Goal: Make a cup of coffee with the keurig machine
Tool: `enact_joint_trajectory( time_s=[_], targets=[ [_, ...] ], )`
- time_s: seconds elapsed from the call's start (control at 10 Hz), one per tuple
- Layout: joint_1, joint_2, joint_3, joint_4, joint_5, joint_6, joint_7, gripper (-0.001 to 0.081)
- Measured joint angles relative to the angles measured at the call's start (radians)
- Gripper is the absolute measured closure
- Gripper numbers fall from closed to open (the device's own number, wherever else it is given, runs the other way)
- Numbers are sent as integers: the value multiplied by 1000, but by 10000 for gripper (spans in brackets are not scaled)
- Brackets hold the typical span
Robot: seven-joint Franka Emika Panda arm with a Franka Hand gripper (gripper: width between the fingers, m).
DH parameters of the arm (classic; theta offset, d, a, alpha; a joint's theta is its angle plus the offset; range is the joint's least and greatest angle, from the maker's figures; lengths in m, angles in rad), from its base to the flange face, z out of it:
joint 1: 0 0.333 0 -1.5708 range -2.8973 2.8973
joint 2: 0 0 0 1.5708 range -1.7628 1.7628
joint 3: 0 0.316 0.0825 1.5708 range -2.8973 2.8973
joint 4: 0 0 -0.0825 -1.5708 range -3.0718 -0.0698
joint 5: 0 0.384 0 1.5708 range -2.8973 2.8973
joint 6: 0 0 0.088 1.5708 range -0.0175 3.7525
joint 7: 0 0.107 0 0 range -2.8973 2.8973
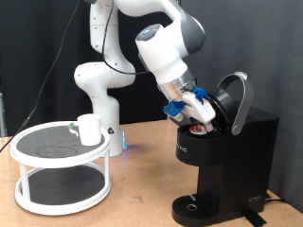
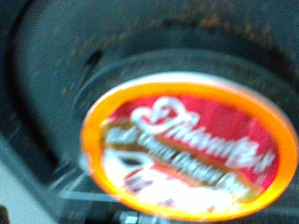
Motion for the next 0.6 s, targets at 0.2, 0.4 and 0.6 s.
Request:
enact_joint_trajectory(
  time_s=[0.2, 0.4, 0.6],
  targets=[
    [-14, -40, -29, -19, 53, -46, -59, 72],
    [-39, -84, -59, -39, 49, -92, -61, 72],
    [-46, -107, -66, -57, 49, -99, -61, 72]
  ],
)
